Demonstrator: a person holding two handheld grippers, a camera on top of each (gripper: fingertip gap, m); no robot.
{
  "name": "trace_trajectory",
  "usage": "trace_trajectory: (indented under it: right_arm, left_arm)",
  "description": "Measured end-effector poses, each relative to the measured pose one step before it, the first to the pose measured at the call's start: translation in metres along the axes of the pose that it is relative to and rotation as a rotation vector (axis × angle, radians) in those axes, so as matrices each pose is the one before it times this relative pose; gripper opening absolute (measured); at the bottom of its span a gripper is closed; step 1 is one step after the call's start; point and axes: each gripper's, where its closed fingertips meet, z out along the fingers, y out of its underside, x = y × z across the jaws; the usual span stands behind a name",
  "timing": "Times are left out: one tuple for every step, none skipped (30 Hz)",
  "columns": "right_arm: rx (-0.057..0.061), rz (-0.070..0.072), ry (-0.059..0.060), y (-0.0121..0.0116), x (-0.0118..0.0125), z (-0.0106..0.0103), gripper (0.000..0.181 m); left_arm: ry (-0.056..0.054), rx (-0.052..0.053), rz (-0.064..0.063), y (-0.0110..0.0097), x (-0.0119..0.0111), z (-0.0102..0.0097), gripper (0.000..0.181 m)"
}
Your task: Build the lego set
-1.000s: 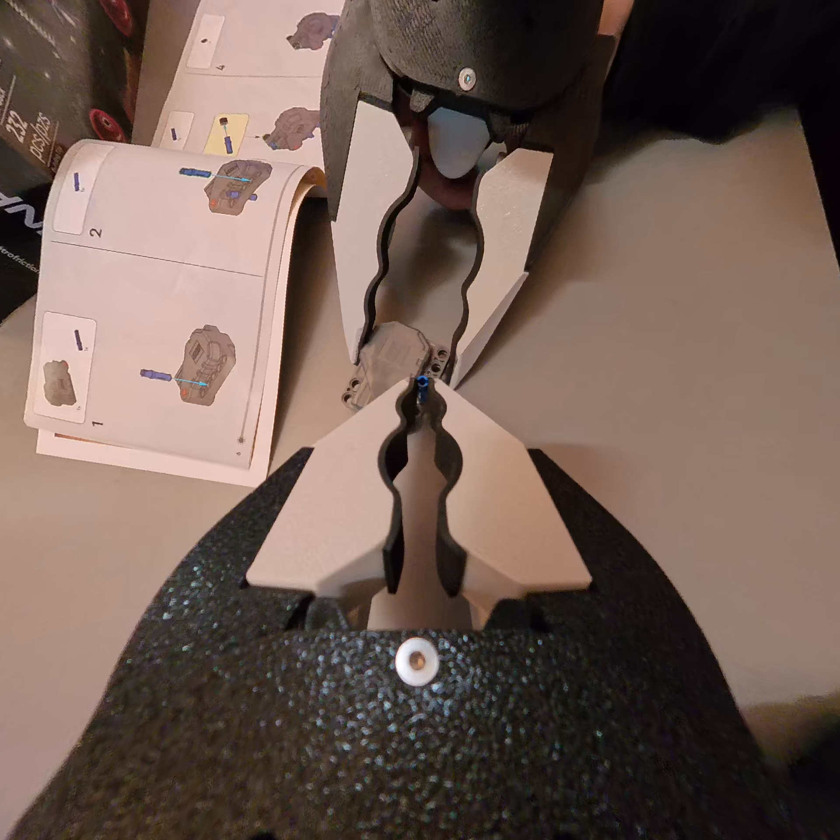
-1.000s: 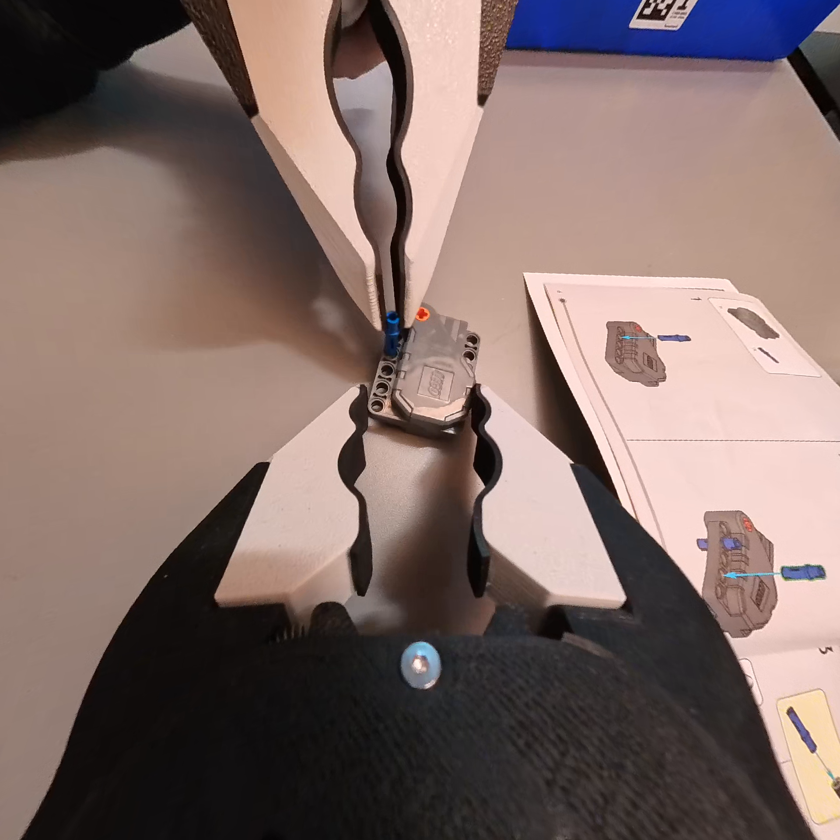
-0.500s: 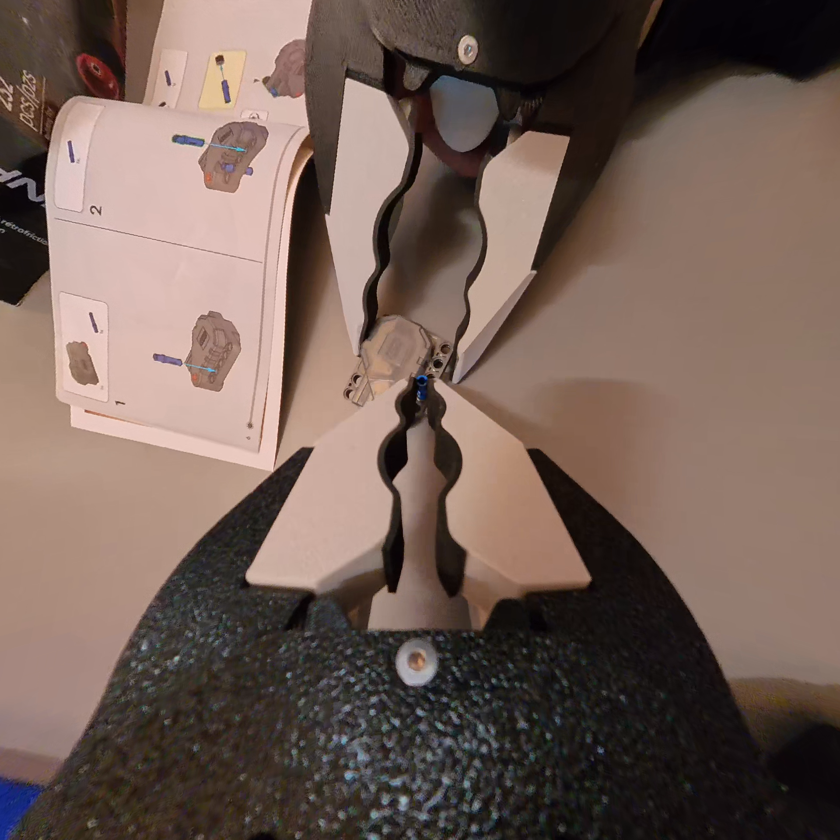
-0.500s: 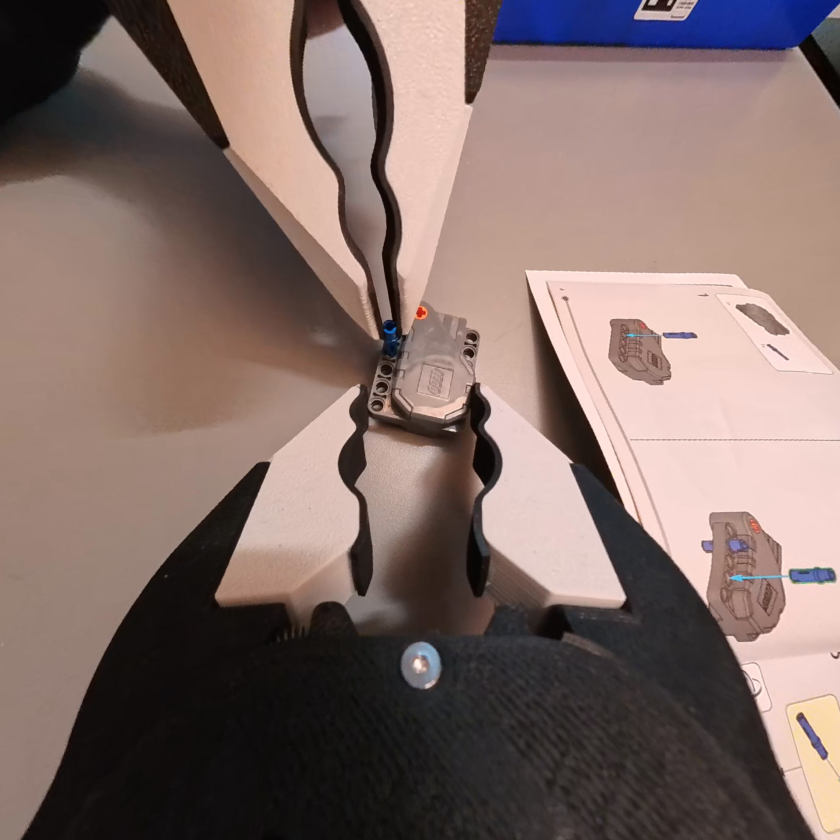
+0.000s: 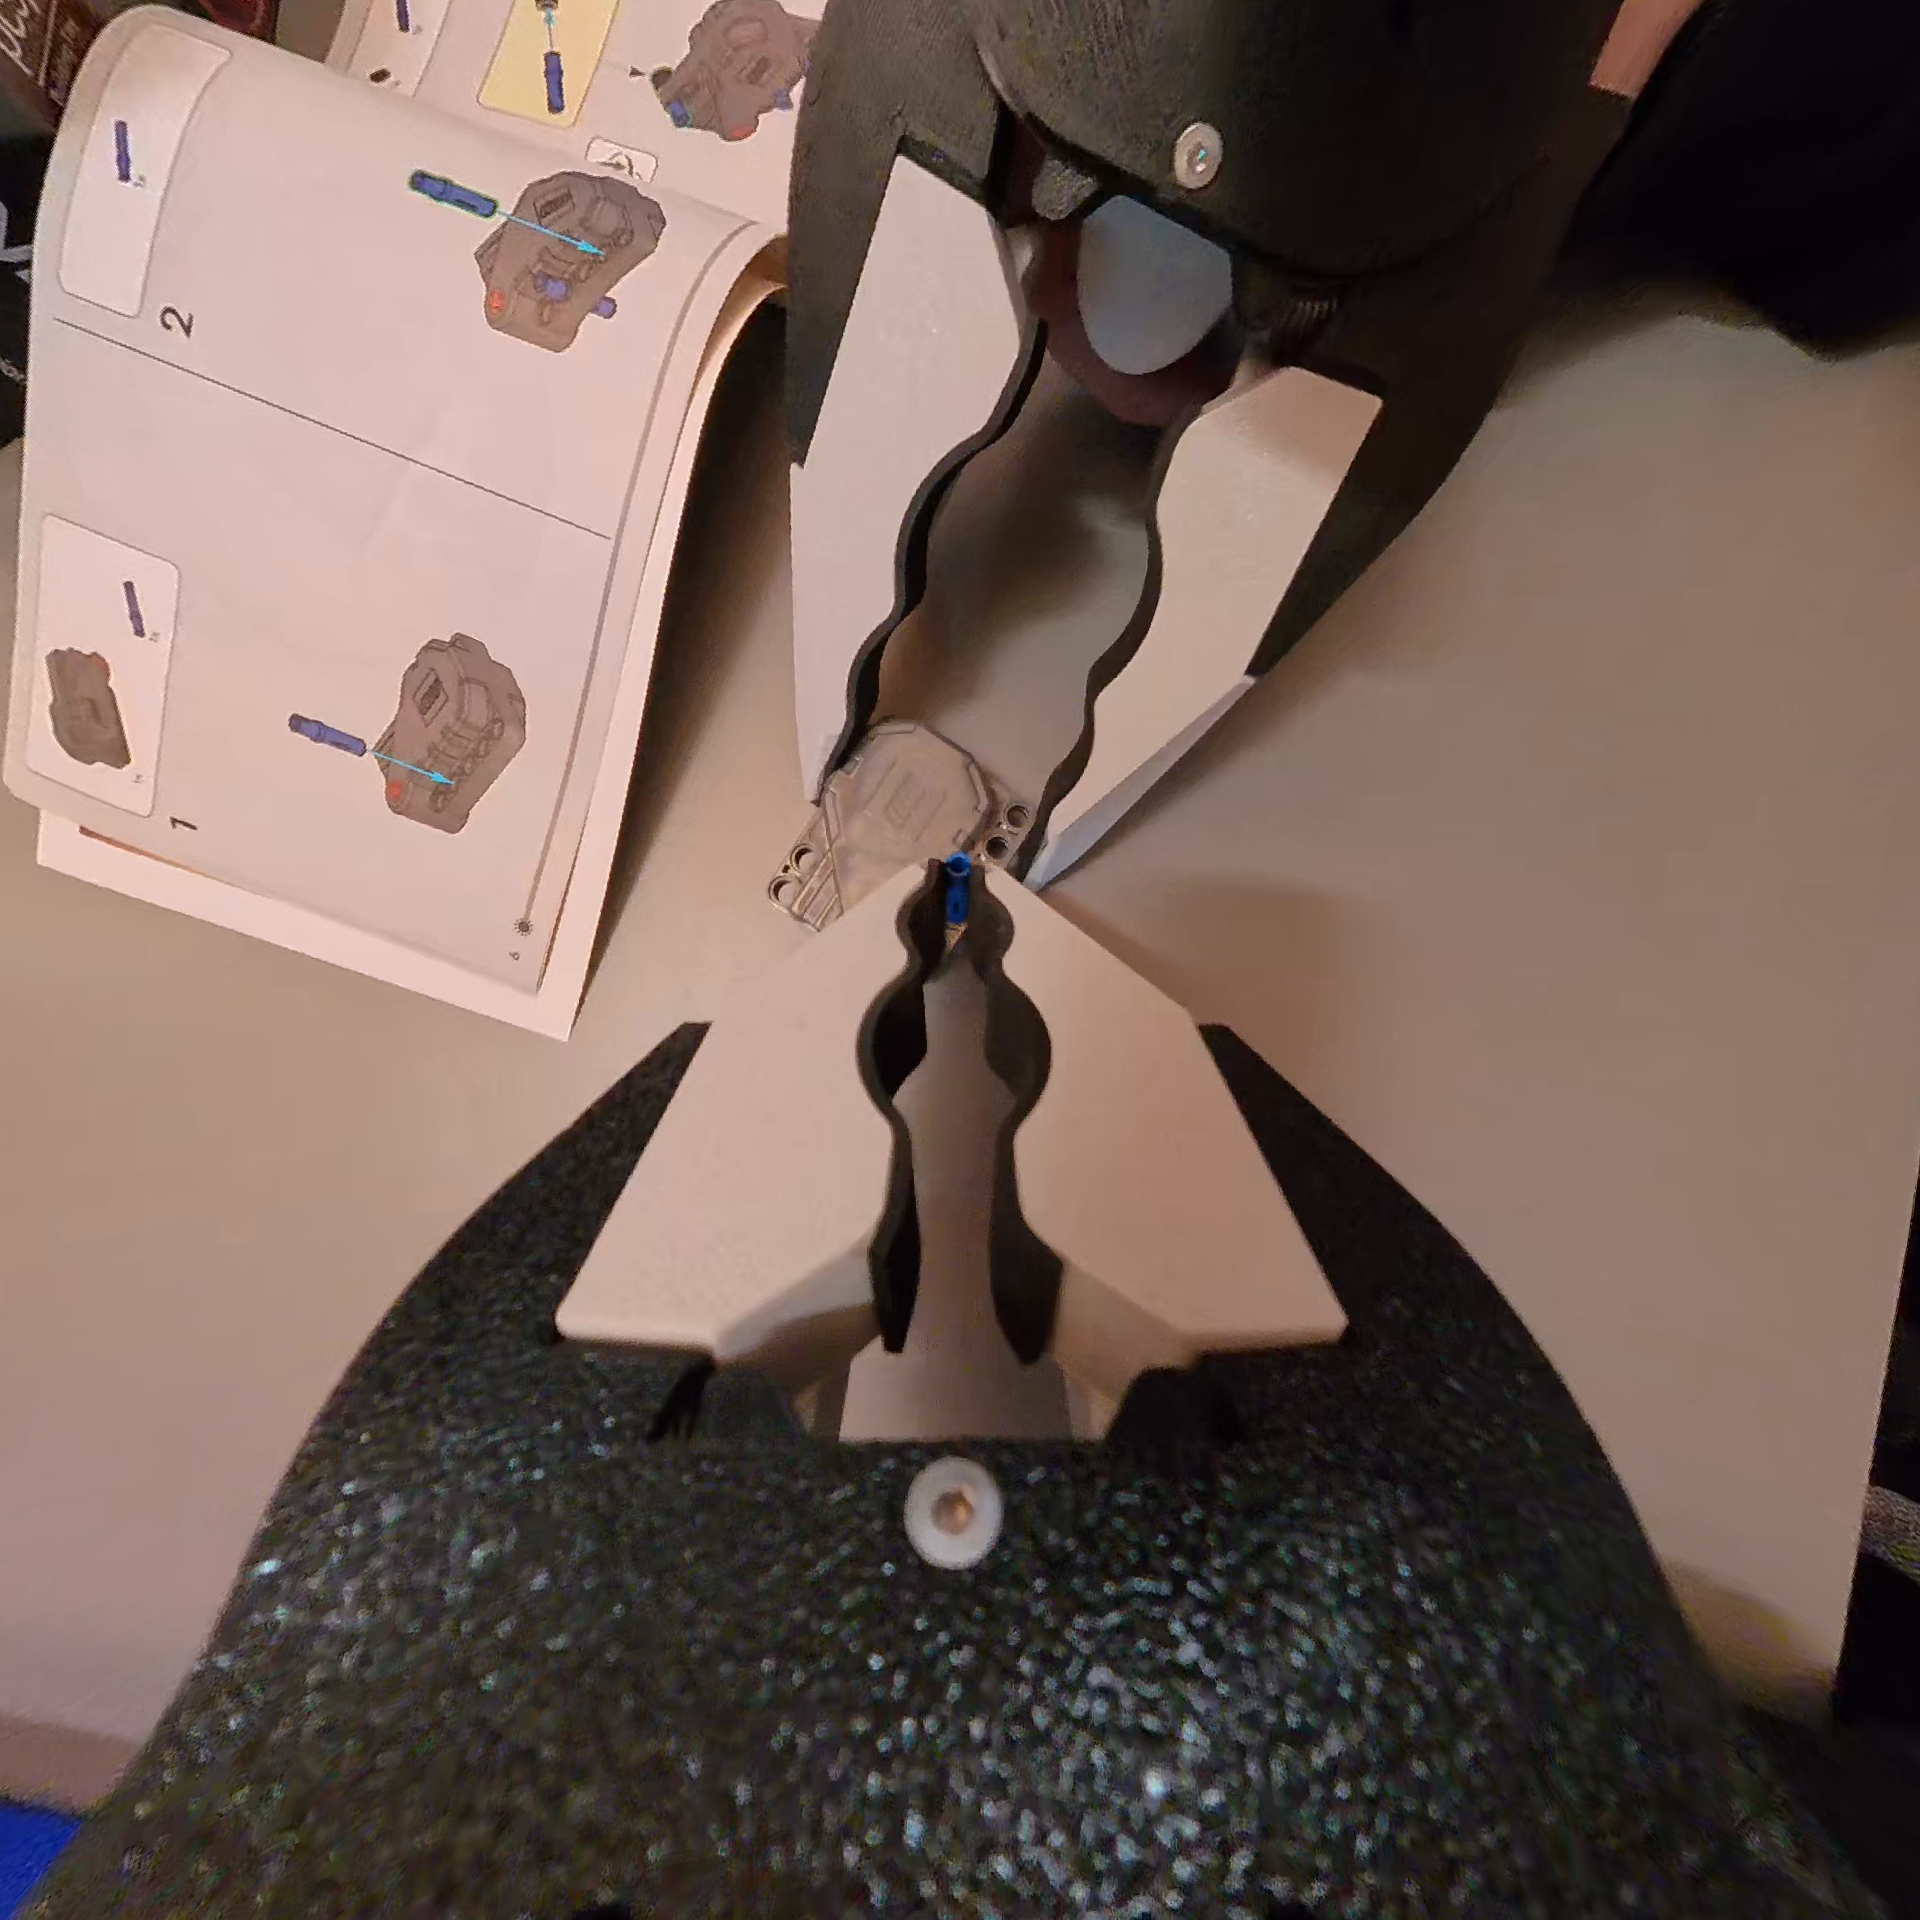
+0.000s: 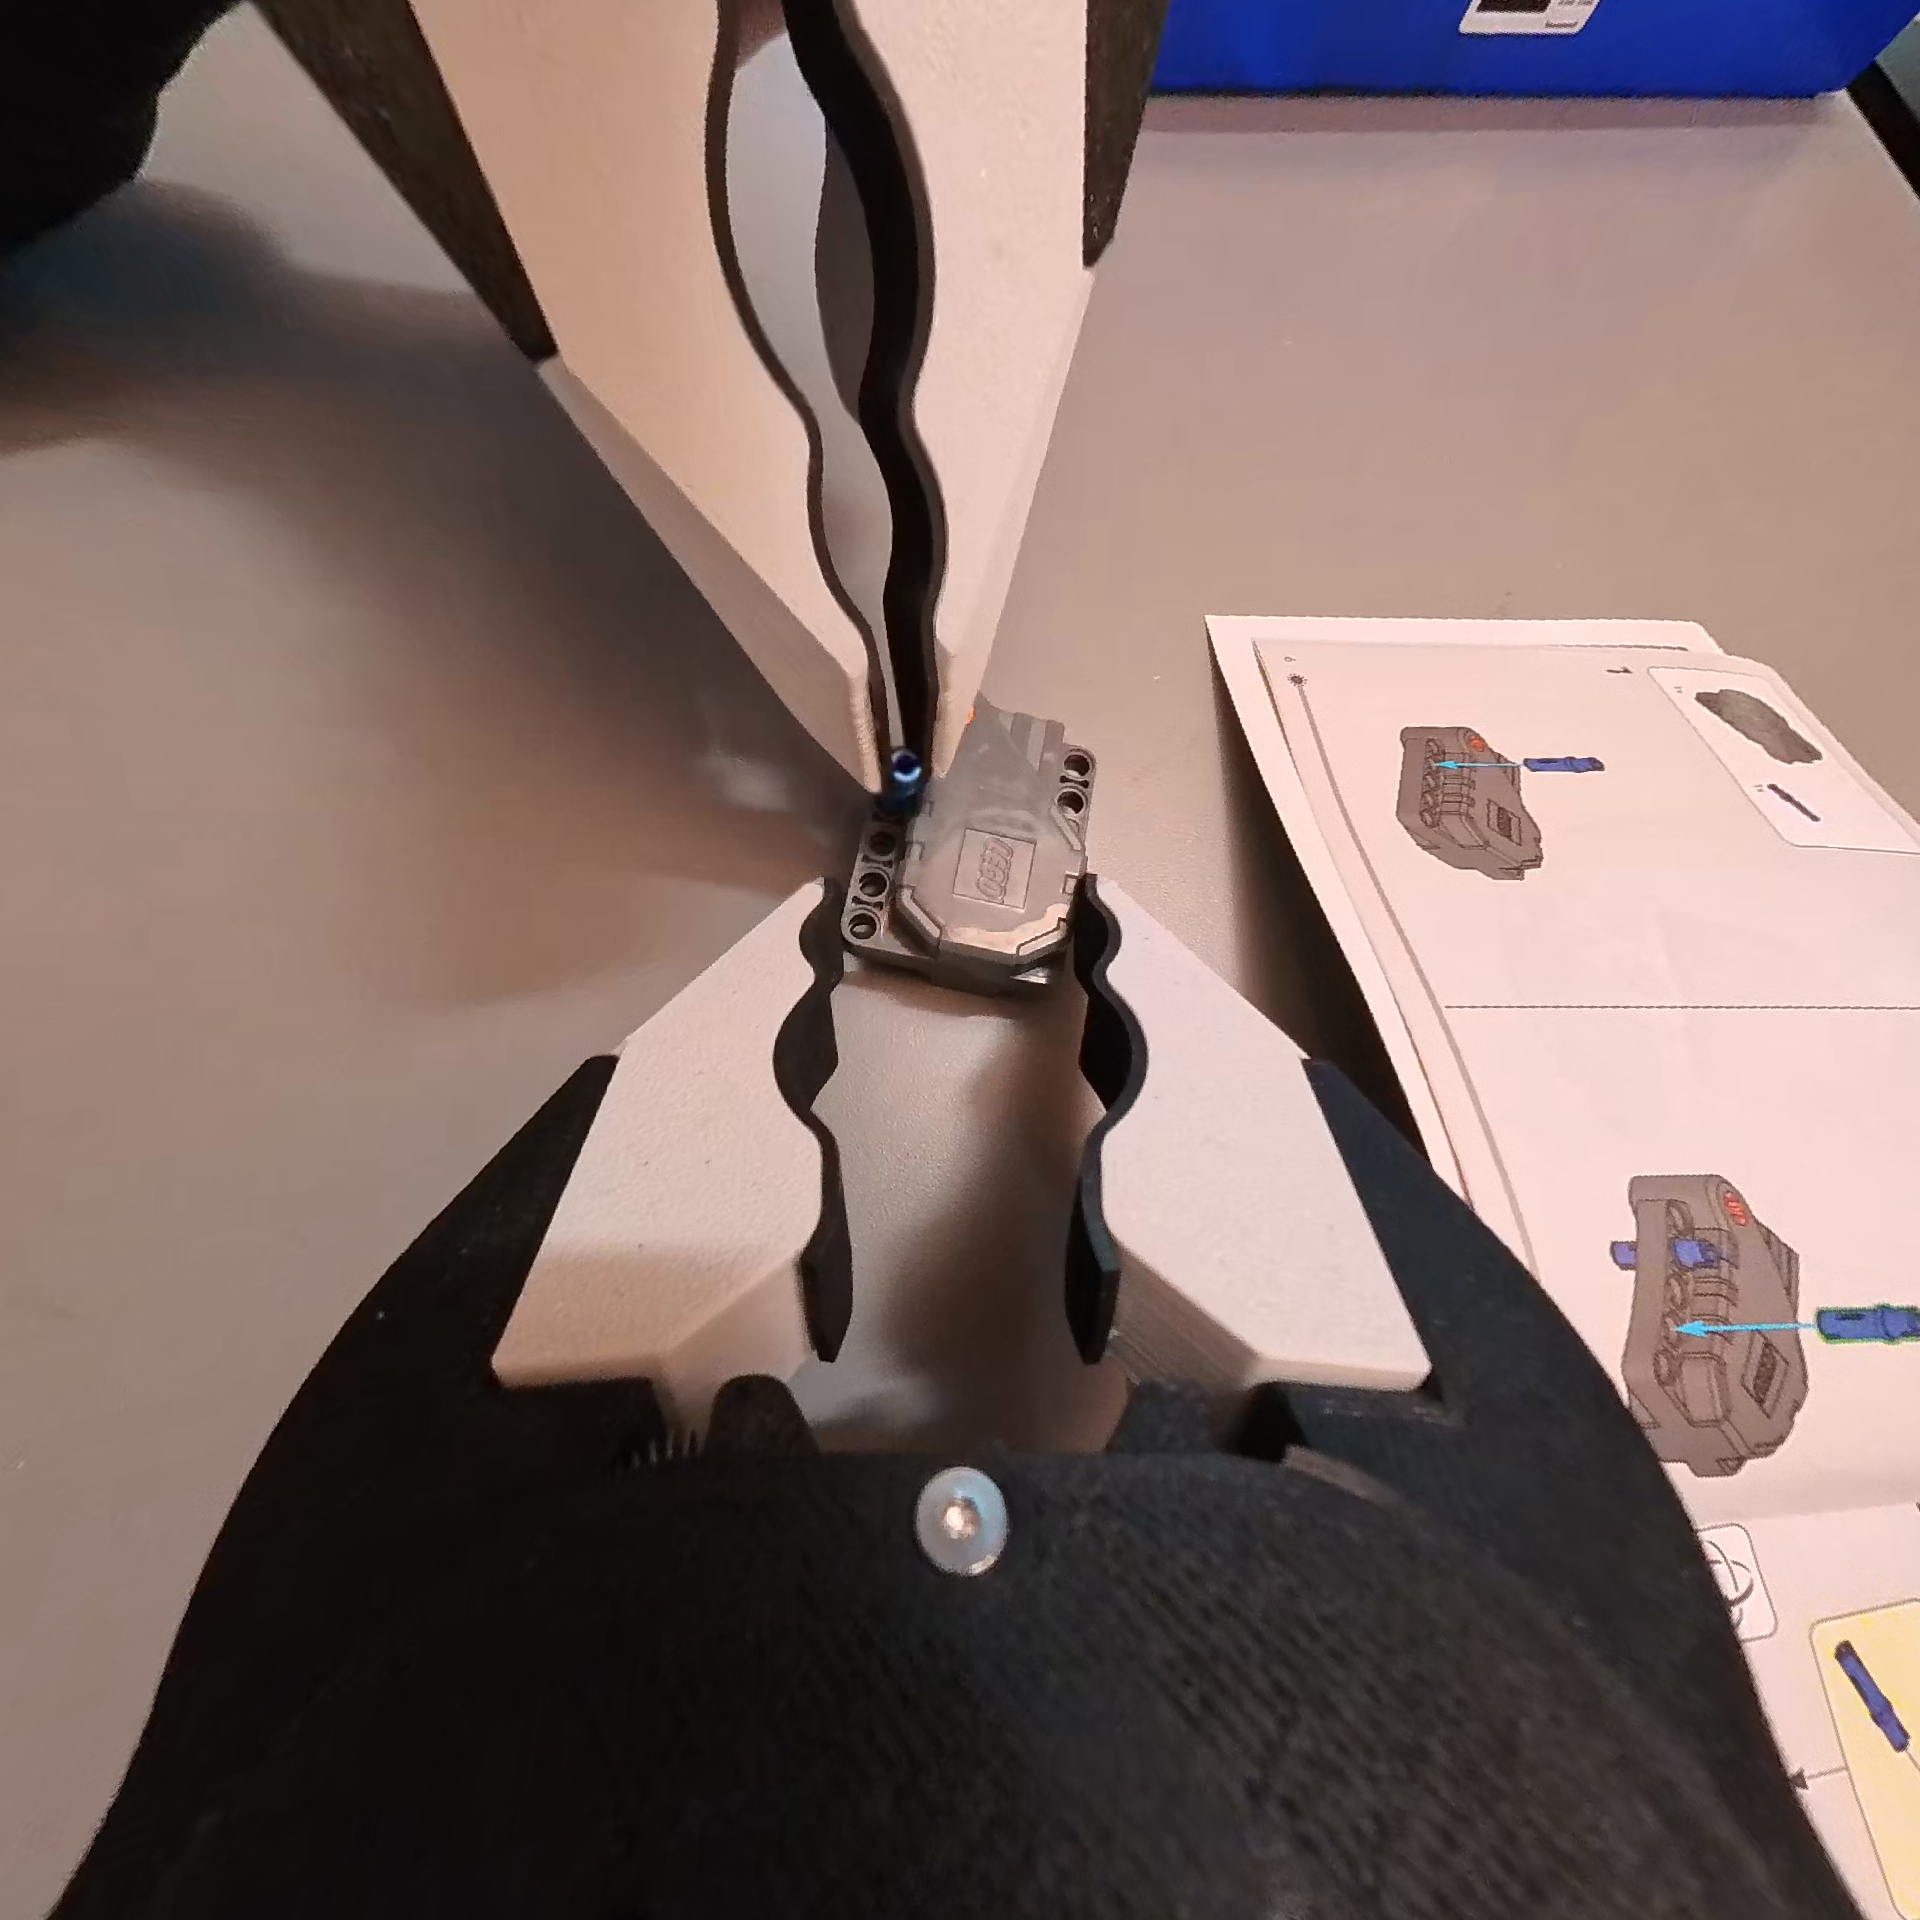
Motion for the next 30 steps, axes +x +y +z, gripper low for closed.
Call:
trace_trajectory:
  right_arm:
    - [0.0001,-0.0011,-0.0009,-0.00004,-0.00026,0.00000,0.044]
    - [-0.0001,-0.0005,-0.0010,-0.00011,-0.00023,0.00012,0.044]
    - [-0.0002,0.0006,-0.0004,-0.00003,-0.00006,0.00006,0.044]
    - [0.0000,0.0000,-0.0001,0.00005,-0.00006,-0.00007,0.044]
    - [-0.0001,0.0001,-0.0001,0.00001,-0.00003,-0.00001,0.044]
    - [-0.0002,0.0012,-0.0010,-0.00001,0.00005,0.00006,0.044]
    - [-0.0003,0.0014,-0.0012,0.00014,-0.00005,0.00005,0.044]
    - [0.0000,0.0005,-0.0005,-0.00005,-0.00001,-0.00009,0.044]
    - [-0.0002,-0.0001,0.0000,0.00010,0.00001,0.00005,0.044]
    - [0.0001,0.0001,-0.0002,-0.00010,-0.00002,-0.00005,0.044]
    - [0.0000,0.0002,-0.0003,0.00000,-0.00005,0.00000,0.044]
    - [-0.0002,0.0004,-0.0003,0.00001,0.00006,0.00003,0.044]
    - [0.0000,0.0005,-0.0006,-0.00002,0.00001,0.00004,0.044]
    - [0.0000,0.0006,-0.0007,0.00004,-0.00005,-0.00003,0.044]
    - [0.0001,0.0003,-0.0005,-0.00006,-0.00005,0.00007,0.044]
    - [0.0000,0.0005,-0.0006,0.00004,-0.00004,-0.00003,0.044]
    - [-0.0002,0.0008,-0.0008,0.00005,0.00006,-0.00001,0.044]
    - [-0.0001,0.0007,-0.0007,0.00000,0.00000,0.00003,0.044]
    - [-0.0001,0.0007,-0.0008,0.00000,-0.00002,0.00003,0.044]
    - [-0.0001,0.0006,-0.0006,0.00000,0.00001,0.00003,0.044]
    - [0.0000,-0.0002,0.0001,0.00002,-0.00011,-0.00004,0.044]
    - [0.0000,-0.0002,0.0001,0.00001,0.00003,0.00000,0.044]
    - [-0.0001,0.0002,-0.0002,-0.00004,0.00001,0.00006,0.044]
    - [0.0000,0.0000,0.0000,0.00001,0.00000,0.00000,0.044]
    - [0.0000,0.0001,-0.0001,0.00004,0.00007,-0.00003,0.044]
    - [0.0000,0.0004,-0.0005,-0.00005,-0.00006,0.00007,0.044]
    - [-0.0001,0.0010,-0.0010,0.00003,0.00001,0.00000,0.044]
    - [-0.0001,0.0008,-0.0008,0.00000,-0.00004,0.00003,0.044]
    - [-0.0001,0.0005,-0.0005,0.00000,0.00003,0.00003,0.044]
    - [-0.0001,0.0004,-0.0004,0.00005,0.00001,-0.00004,0.044]
  left_arm:
    - [0.0095,0.0106,-0.0002,0.00085,0.00007,-0.00117,0.001]
    - [0.0106,0.0142,-0.0018,0.00080,-0.00012,-0.00097,0.001]
    - [0.0118,0.0168,-0.0091,0.00054,-0.00029,-0.00077,0.001]
    - [0.0114,0.0142,-0.0104,0.00059,-0.00023,-0.00068,0.001]
    - [0.0073,0.0088,-0.0042,0.00067,-0.00011,-0.00059,0.001]
    - [0.0026,0.0035,-0.0003,0.00013,-0.00011,-0.00007,0.001]
    - [-0.0020,-0.0029,0.0010,0.00001,-0.00003,0.00017,0.001]
    - [-0.0062,-0.0072,0.0050,-0.00007,0.00017,0.00002,0.001]
    - [-0.0091,-0.0079,0.0105,-0.00022,0.00026,0.00022,0.001]
    - [-0.0085,-0.0094,0.0093,-0.00041,0.00061,0.00028,0.001]
    - [-0.0072,-0.0116,0.0065,-0.00001,0.00047,-0.00004,0.001]
    - [-0.0081,-0.0106,0.0055,0.00019,0.00002,-0.00006,0.001]
    - [-0.0073,-0.0100,0.0055,0.00009,0.00014,-0.00004,0.001]
    - [-0.0082,-0.0108,0.0097,0.00011,0.00013,-0.00005,0.001]
    - [-0.0095,-0.0120,0.0127,0.00016,0.00032,-0.00011,0.001]
    - [-0.0106,-0.0132,0.0157,0.00007,0.00031,0.00002,0.001]
    - [-0.0108,-0.0127,0.0138,-0.00024,0.00020,0.00014,0.001]
    - [-0.0099,-0.0114,0.0112,-0.00058,0.00017,0.00041,0.001]
    - [-0.0096,-0.0110,0.0127,-0.00050,0.00029,0.00026,0.001]
    - [-0.0080,-0.0113,0.0073,0.00015,0.00000,-0.00003,0.001]
    - [-0.0051,-0.0077,0.0019,0.00012,-0.00002,-0.00014,0.001]
    - [-0.0012,-0.0009,-0.0034,-0.00017,-0.00013,0.00014,0.001]
    - [0.0025,0.0033,-0.0060,-0.00034,-0.00008,0.00024,0.001]
    - [0.0030,0.0029,-0.0029,-0.00005,0.00003,0.00004,0.001]
    - [0.0007,0.0007,0.0001,0.00009,0.00001,-0.00006,0.001]
    - [-0.0011,-0.0010,0.0021,0.00008,0.00006,-0.00007,0.001]
    - [-0.0021,-0.0026,0.0031,0.00006,0.00015,-0.00006,0.001]
    - [-0.0025,-0.0019,0.0018,-0.00015,0.00004,0.00007,0.001]
    - [-0.0023,-0.0006,0.0005,-0.00040,0.00004,0.00034,0.001]
    - [-0.0026,-0.0020,0.0017,-0.00027,0.00012,0.00026,0.001]
